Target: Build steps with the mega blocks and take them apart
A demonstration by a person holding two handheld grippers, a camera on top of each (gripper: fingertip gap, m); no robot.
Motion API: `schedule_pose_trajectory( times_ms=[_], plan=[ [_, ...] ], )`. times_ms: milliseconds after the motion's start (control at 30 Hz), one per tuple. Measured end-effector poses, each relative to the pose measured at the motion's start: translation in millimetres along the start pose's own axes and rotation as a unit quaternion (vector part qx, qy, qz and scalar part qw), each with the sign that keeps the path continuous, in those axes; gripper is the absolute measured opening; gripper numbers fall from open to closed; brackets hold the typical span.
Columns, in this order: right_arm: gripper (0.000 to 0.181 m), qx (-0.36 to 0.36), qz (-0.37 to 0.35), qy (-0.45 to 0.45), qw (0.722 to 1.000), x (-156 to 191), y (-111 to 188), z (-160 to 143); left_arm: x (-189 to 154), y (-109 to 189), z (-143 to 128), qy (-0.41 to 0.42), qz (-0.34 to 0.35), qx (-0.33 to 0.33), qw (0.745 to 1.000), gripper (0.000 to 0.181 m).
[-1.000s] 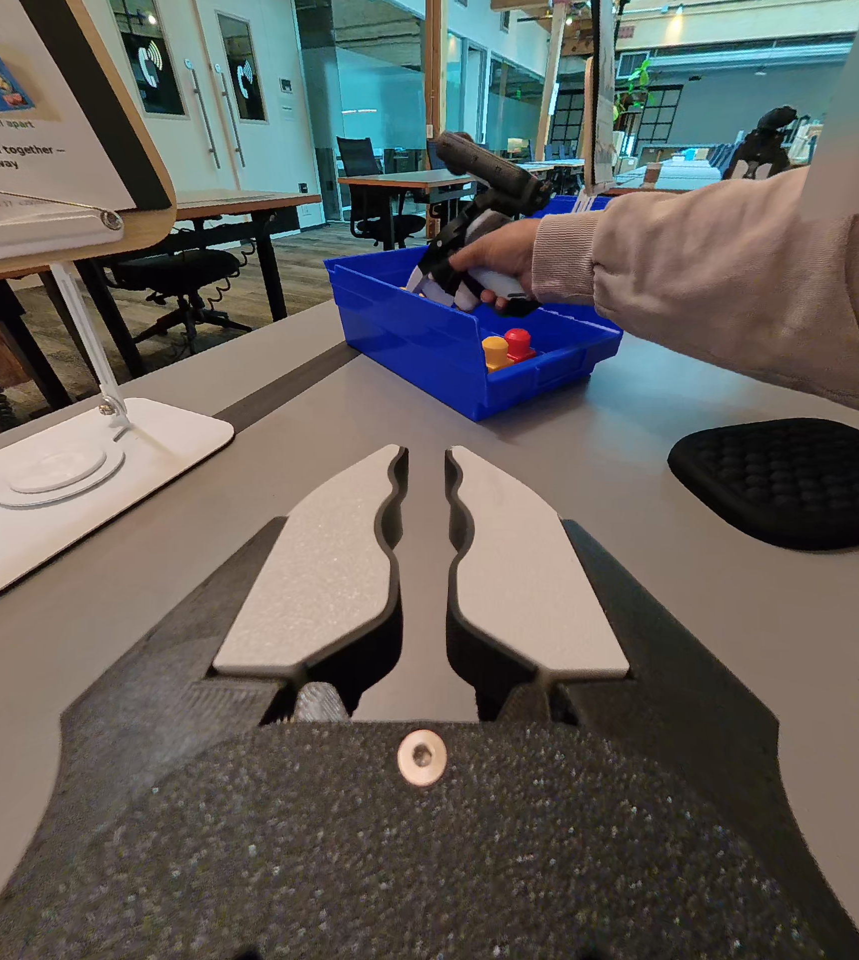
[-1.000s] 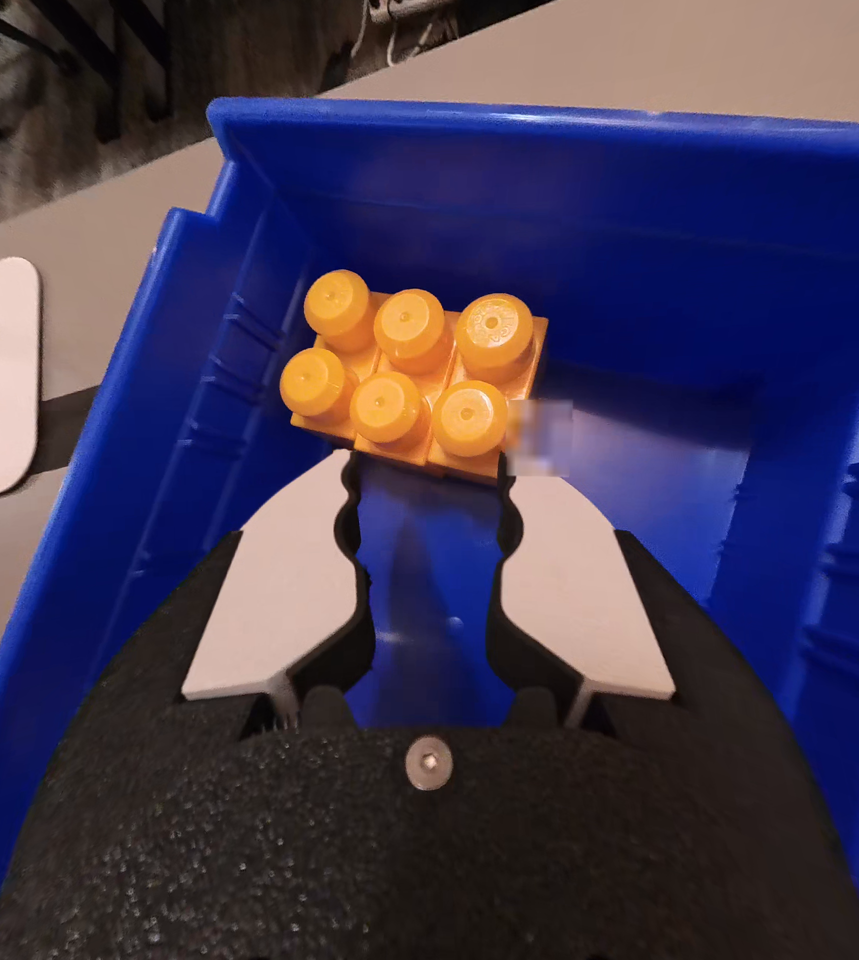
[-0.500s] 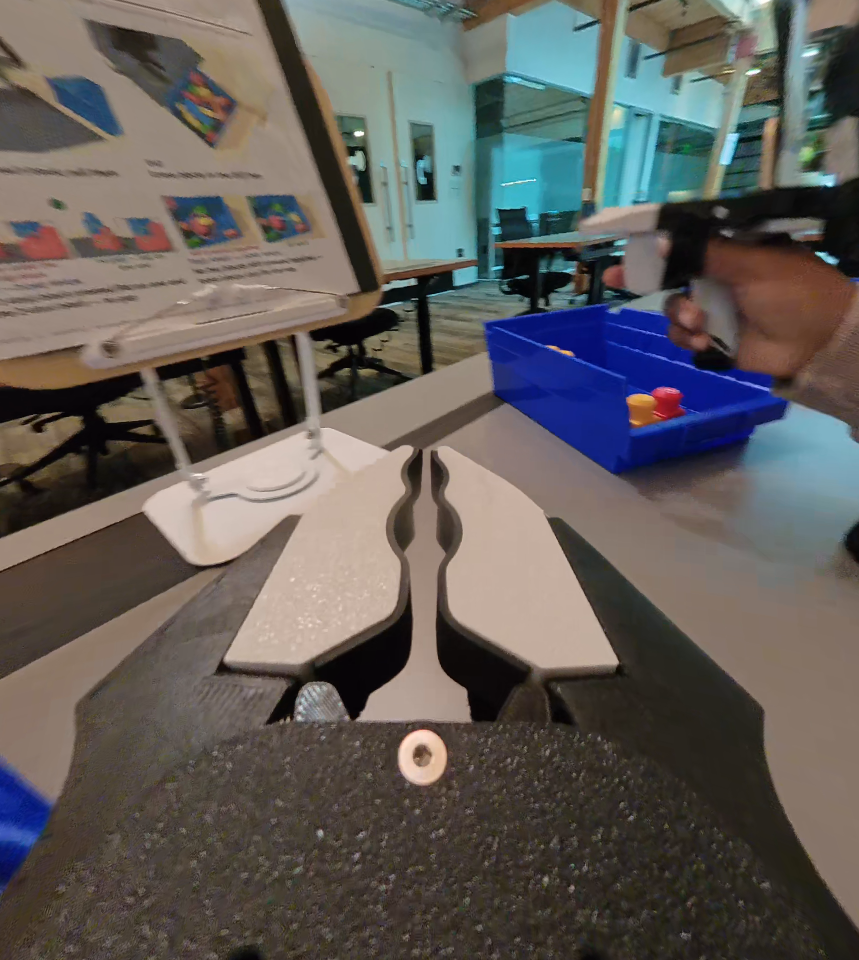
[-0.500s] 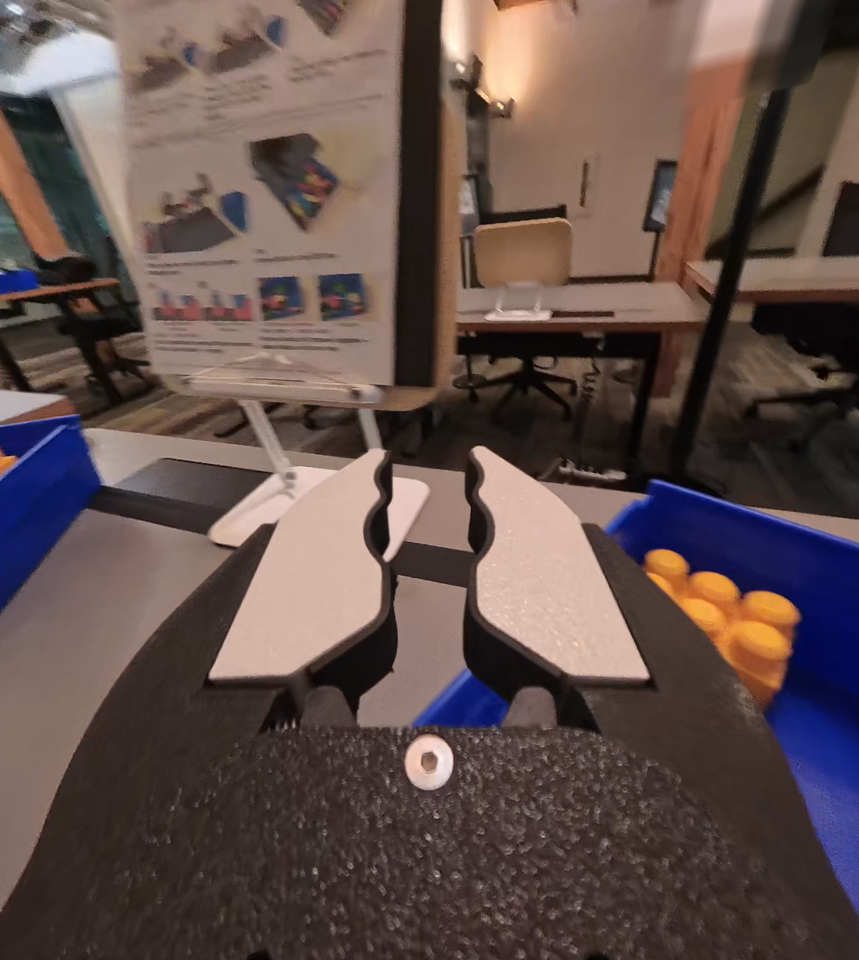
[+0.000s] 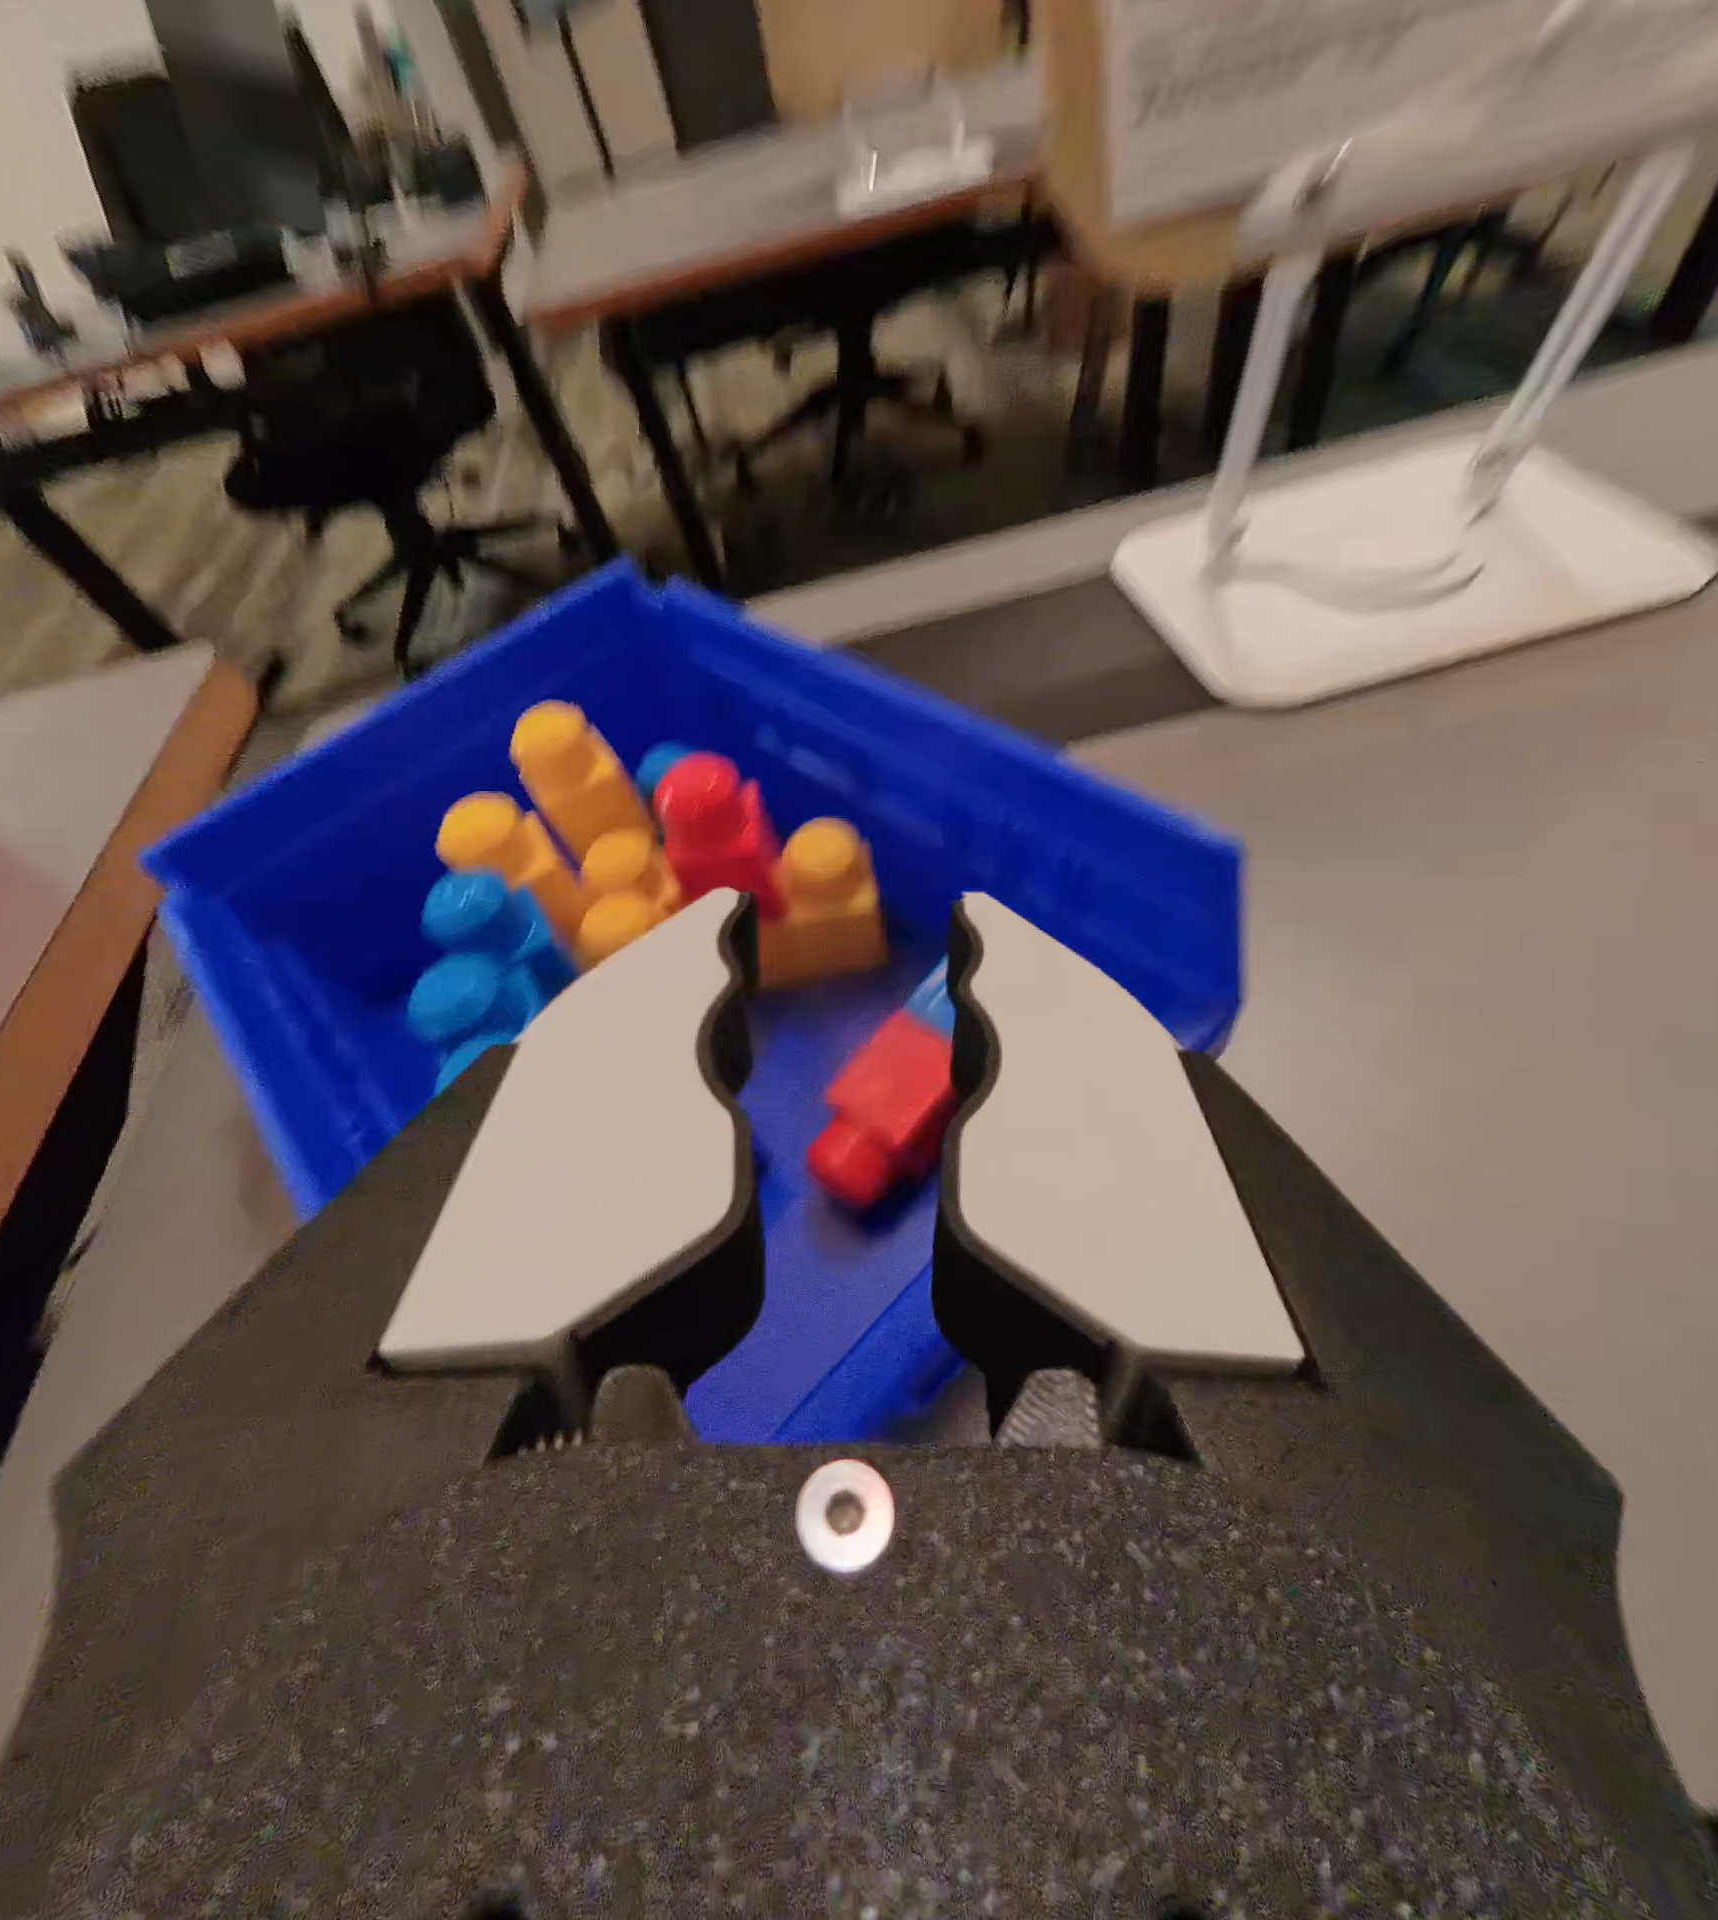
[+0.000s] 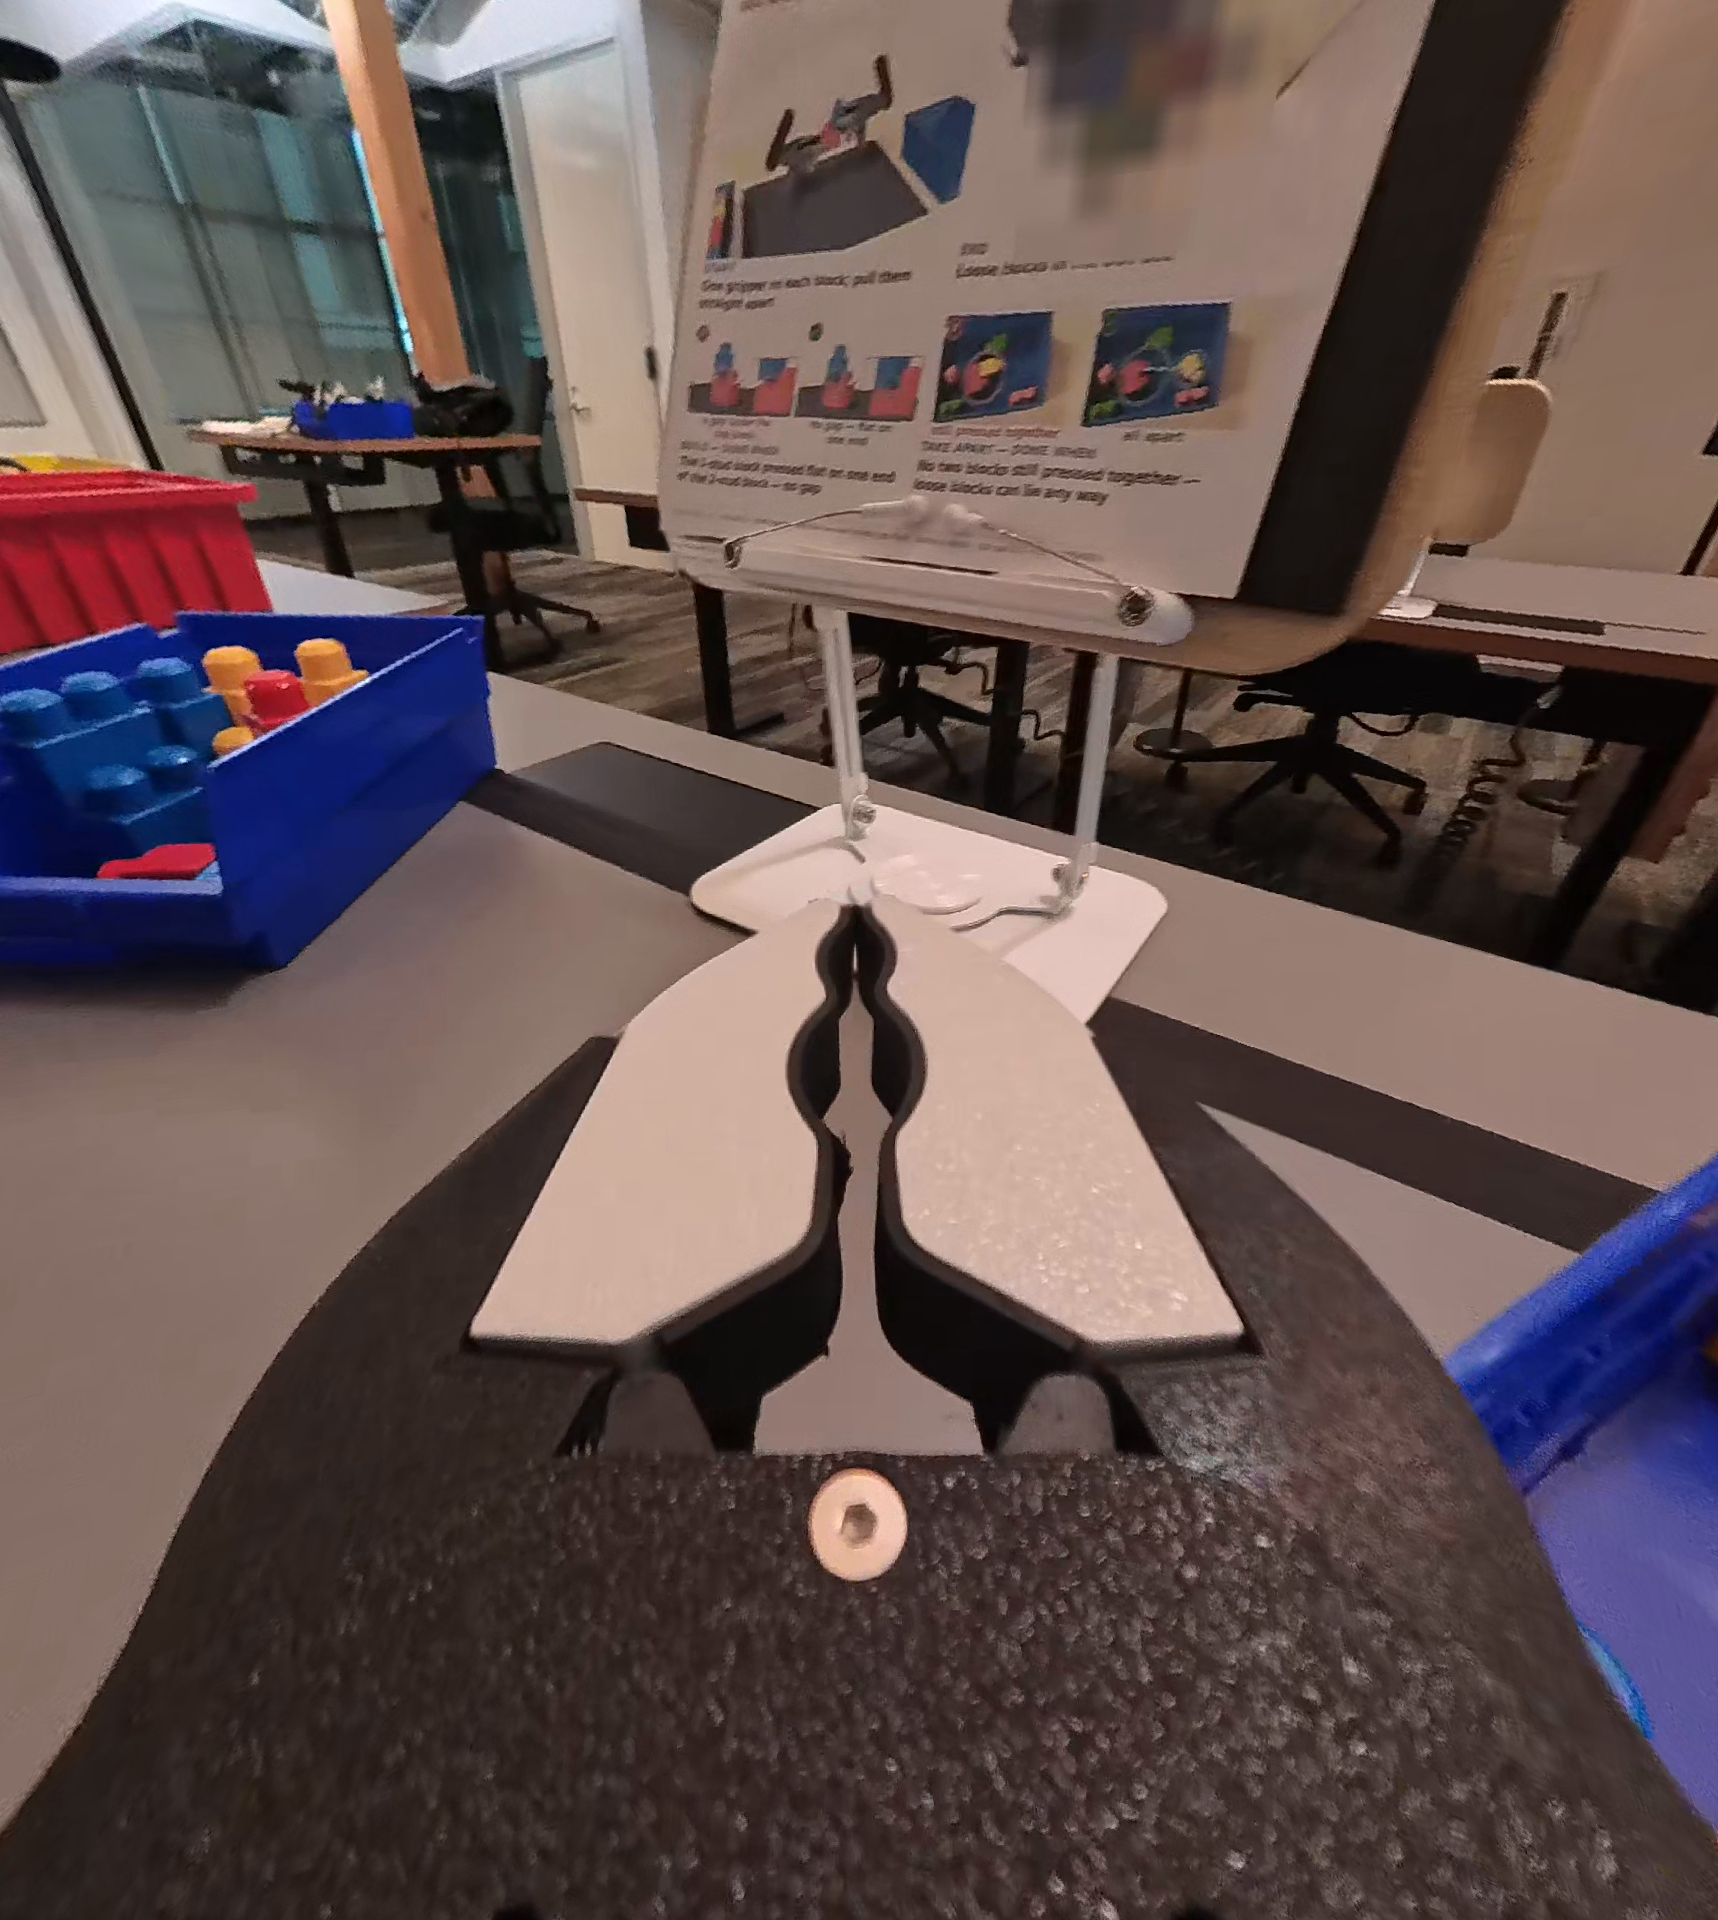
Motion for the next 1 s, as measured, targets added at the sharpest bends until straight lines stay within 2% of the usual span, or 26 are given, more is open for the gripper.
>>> schedule_pose_trajectory(
  times_ms=[100, 167, 333, 500, 667, 833, 900, 1000],
  plan=[
    [0.0, 0.008, 0.019, 0.008, 1.0, 9, -2, -5, 22, -7, -27, -0.013, 0.016, 0.122, 0.992, 0.041],
    [0.0, 0.012, 0.029, 0.018, 0.999, 14, -2, -7, 28, -11, -41, -0.014, 0.016, 0.178, 0.984, 0.042],
    [0.0, 0.02, 0.048, 0.019, 0.998, 20, -4, -12, 12, -33, -61, -0.035, -0.028, 0.26, 0.964, 0.042],
    [0.0, 0.03, 0.062, 0.022, 0.997, 24, -3, -16, -5, -57, -79, -0.065, -0.092, 0.34, 0.934, 0.042],
    [0.0, 0.037, 0.07, 0.021, 0.997, 24, -3, -18, -2, -70, -83, -0.069, -0.141, 0.389, 0.908, 0.041],
    [0.0, 0.042, 0.075, 0.019, 0.996, 24, -4, -20, 1, -78, -98, -0.098, -0.171, 0.437, 0.878, 0.04],
    [0.0, 0.043, 0.077, 0.021, 0.996, 24, -3, -20, 2, -79, -95, -0.113, -0.16, 0.436, 0.879, 0.04],
    [0.0, 0.043, 0.078, 0.023, 0.996, 24, -3, -20, 8, -72, -73, -0.148, -0.108, 0.393, 0.901, 0.039]
  ],
)
Point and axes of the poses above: each gripper's, where its closed fingertips meet, y back along the fingers, z out of its top, x = y × z across the jaws, the point moved 4 cm from there along y, back along the fingers, and after that the axes turned 1 degree about -z, right-handed, at the moved point
